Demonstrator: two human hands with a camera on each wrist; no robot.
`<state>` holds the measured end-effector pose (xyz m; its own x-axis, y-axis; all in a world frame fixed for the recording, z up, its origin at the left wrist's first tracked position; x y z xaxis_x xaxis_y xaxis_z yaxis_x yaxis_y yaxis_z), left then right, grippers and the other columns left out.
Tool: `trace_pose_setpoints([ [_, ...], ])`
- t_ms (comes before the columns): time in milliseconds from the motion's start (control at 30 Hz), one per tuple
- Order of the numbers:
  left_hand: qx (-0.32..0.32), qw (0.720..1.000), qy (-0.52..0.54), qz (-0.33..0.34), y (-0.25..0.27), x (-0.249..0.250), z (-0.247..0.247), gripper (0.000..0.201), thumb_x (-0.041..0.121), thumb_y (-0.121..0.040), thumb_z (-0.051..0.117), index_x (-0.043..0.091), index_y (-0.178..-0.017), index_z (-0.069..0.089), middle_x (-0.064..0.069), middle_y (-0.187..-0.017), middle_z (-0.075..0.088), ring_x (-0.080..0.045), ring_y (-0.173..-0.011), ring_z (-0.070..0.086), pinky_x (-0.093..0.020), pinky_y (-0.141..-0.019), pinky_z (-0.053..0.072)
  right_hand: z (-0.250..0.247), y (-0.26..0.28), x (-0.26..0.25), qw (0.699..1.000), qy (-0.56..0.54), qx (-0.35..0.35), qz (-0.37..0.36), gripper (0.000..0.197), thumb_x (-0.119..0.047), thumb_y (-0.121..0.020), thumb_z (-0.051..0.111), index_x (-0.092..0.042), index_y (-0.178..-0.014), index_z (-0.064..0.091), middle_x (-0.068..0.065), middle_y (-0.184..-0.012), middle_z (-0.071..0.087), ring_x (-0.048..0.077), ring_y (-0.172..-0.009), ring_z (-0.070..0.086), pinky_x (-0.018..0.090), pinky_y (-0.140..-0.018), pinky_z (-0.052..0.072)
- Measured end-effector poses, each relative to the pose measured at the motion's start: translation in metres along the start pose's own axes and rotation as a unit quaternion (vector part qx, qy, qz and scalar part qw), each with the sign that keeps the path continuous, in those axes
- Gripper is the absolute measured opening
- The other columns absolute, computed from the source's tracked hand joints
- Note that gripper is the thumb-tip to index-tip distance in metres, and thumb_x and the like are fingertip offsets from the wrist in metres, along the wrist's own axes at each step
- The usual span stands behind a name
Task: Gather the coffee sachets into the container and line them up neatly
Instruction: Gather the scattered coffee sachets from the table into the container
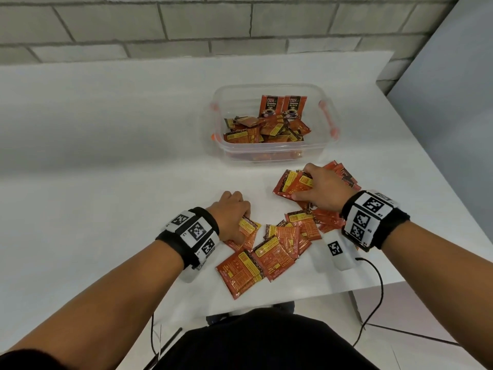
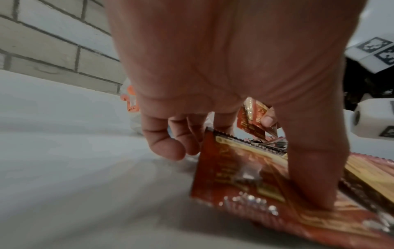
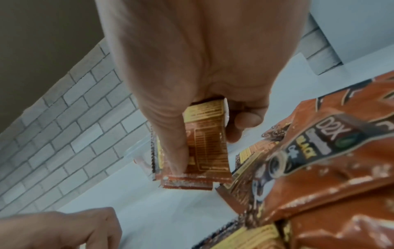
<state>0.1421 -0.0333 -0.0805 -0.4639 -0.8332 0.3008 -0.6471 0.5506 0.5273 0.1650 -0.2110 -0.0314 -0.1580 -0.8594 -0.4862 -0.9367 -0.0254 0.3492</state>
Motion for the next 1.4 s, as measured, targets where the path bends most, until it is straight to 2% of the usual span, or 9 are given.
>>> trace_pose_setpoints([
  [167, 0.004, 0.992, 0.124, -0.009, -0.001, -0.01, -0.006, 0.044, 0.023, -0.078, 0.077, 0.019, -0.101, 0.04, -0.001, -0.099, 0.053, -0.013, -0.08, 0.048, -0.02, -0.057, 0.039, -0.012, 0.016, 0.016, 0.993, -0.115, 0.007, 0.011, 0.036, -0.025, -0.073, 0.081, -0.018, -0.1, 0.058, -0.005, -0.093, 0.066, 0.013, -0.086, 0.062, 0.028, -0.077, 0.051],
  [267, 0.03, 0.977, 0.211, -0.005, 0.003, -0.012, -0.017, 0.045, 0.021, -0.076, 0.079, 0.022, -0.103, 0.042, -0.003, -0.107, 0.058, -0.017, -0.084, 0.056, -0.025, -0.065, 0.048, -0.008, 0.028, 0.021, 0.985, -0.161, -0.057, 0.0, 0.043, -0.023, -0.071, 0.082, -0.023, -0.106, 0.057, -0.009, -0.1, 0.067, 0.01, -0.092, 0.062, 0.03, -0.088, 0.047],
  [367, 0.019, 0.961, 0.275, 0.033, 0.011, 0.006, -0.019, 0.051, 0.022, -0.073, 0.082, 0.028, -0.108, 0.045, -0.005, -0.108, 0.06, -0.02, -0.088, 0.061, -0.029, -0.075, 0.051, 0.012, 0.041, 0.025, 0.987, -0.083, -0.139, -0.005, 0.06, -0.031, -0.069, 0.083, -0.027, -0.119, 0.049, -0.01, -0.118, 0.056, 0.009, -0.104, 0.055, 0.031, -0.094, 0.044],
  [567, -0.044, 0.987, 0.143, 0.053, 0.007, 0.049, 0.015, 0.058, 0.035, -0.072, 0.081, 0.02, -0.118, 0.05, -0.004, -0.117, 0.059, -0.018, -0.099, 0.056, -0.029, -0.081, 0.046, 0.055, 0.046, 0.018, 0.973, 0.087, -0.213, -0.023, 0.078, -0.038, -0.077, 0.075, -0.017, -0.142, 0.037, 0.001, -0.138, 0.048, 0.018, -0.12, 0.046, 0.024, -0.093, 0.037],
  [700, -0.029, 0.996, 0.077, 0.032, 0.002, 0.054, 0.019, 0.067, 0.038, -0.072, 0.08, 0.014, -0.126, 0.048, -0.005, -0.116, 0.058, -0.019, -0.1, 0.053, -0.028, -0.079, 0.043, 0.059, 0.043, 0.015, 0.975, 0.083, -0.204, -0.008, 0.069, -0.037, -0.077, 0.076, -0.01, -0.134, 0.047, 0.005, -0.13, 0.054, 0.02, -0.112, 0.05, 0.022, -0.082, 0.034],
  [867, -0.006, 0.998, 0.059, 0.004, 0.001, 0.055, 0.016, 0.062, 0.036, -0.074, 0.078, 0.014, -0.124, 0.048, -0.004, -0.106, 0.061, -0.018, -0.085, 0.056, -0.029, -0.07, 0.047, 0.059, 0.04, 0.012, 0.983, 0.069, -0.172, -0.011, 0.038, -0.036, -0.072, 0.08, -0.008, -0.094, 0.066, 0.005, -0.091, 0.069, 0.022, -0.081, 0.062, 0.036, -0.075, 0.052],
  [1133, 0.029, 0.997, 0.057, -0.031, -0.008, 0.046, -0.002, 0.054, 0.029, -0.075, 0.076, 0.017, -0.12, 0.049, -0.001, -0.095, 0.054, -0.02, -0.081, 0.051, -0.028, -0.068, 0.041, 0.046, 0.036, 0.013, 0.992, 0.035, -0.114, 0.049, 0.039, -0.033, -0.072, 0.08, -0.002, -0.089, 0.064, 0.009, -0.092, 0.064, 0.021, -0.08, 0.058, 0.033, -0.071, 0.048],
  [1267, 0.062, 0.991, 0.106, -0.059, -0.016, 0.03, -0.018, 0.046, 0.026, -0.073, 0.077, 0.017, -0.11, 0.051, -0.005, -0.097, 0.061, -0.024, -0.084, 0.058, -0.03, -0.068, 0.047, 0.031, 0.035, 0.017, 0.993, -0.012, -0.063, 0.1, 0.058, -0.03, -0.075, 0.079, 0.001, -0.119, 0.057, 0.012, -0.115, 0.059, 0.026, -0.098, 0.059, 0.03, -0.078, 0.049],
  [1400, 0.078, 0.984, 0.142, -0.075, -0.019, 0.019, -0.022, 0.044, 0.023, -0.071, 0.078, 0.019, -0.1, 0.045, -0.006, -0.095, 0.06, -0.024, -0.082, 0.058, -0.029, -0.064, 0.046, 0.027, 0.033, 0.028, 0.976, -0.163, -0.02, 0.144, 0.089, -0.022, -0.071, 0.082, -0.006, -0.144, 0.034, 0.01, -0.138, 0.046, 0.027, -0.099, 0.063, 0.043, -0.076, 0.058],
])
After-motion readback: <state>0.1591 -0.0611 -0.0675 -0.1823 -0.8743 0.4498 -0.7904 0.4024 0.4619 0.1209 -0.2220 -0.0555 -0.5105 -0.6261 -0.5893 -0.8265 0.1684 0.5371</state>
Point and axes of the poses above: each hand's wrist, its own y-axis away from the middle knuckle, its own z-axis out of the palm, x = y × z, the point moved 9 cm from there along -y, towards the middle knuckle
